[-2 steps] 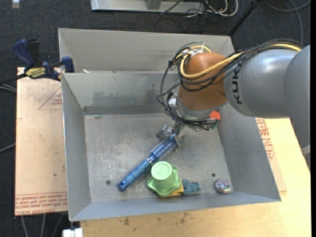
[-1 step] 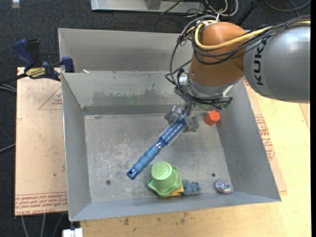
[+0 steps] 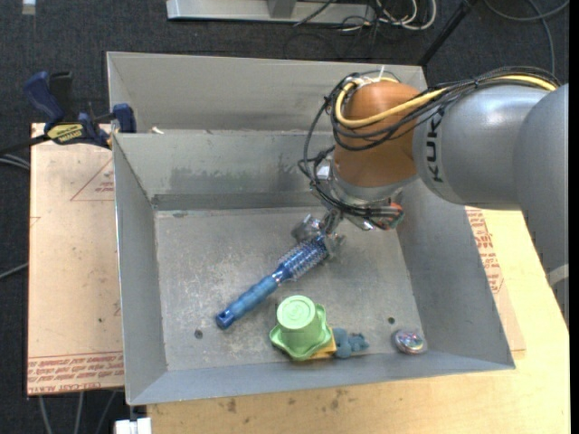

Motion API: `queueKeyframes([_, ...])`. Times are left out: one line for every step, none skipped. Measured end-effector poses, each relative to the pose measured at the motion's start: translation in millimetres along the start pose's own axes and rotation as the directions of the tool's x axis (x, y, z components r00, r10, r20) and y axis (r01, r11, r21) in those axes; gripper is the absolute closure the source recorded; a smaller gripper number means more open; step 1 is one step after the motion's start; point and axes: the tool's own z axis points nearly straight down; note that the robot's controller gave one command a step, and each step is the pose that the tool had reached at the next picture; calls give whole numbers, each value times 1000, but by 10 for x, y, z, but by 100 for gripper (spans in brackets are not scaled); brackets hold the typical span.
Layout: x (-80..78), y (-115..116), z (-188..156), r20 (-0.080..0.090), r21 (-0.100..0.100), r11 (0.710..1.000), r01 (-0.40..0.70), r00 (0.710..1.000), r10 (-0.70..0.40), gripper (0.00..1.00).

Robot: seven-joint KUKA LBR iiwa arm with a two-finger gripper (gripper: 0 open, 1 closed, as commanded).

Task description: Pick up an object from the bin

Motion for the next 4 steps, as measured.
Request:
queueKeyframes([-63, 266, -34, 3, 11, 789, 614, 789, -614, 100])
queueKeyframes([503, 144, -31, -4, 6, 306, 952, 307, -952, 100])
queueKeyframes([196, 278, -23, -1, 5, 360, 933, 360, -933, 100])
queueKeyframes([61, 72, -1941, -5, 9, 333, 943, 333, -943, 100])
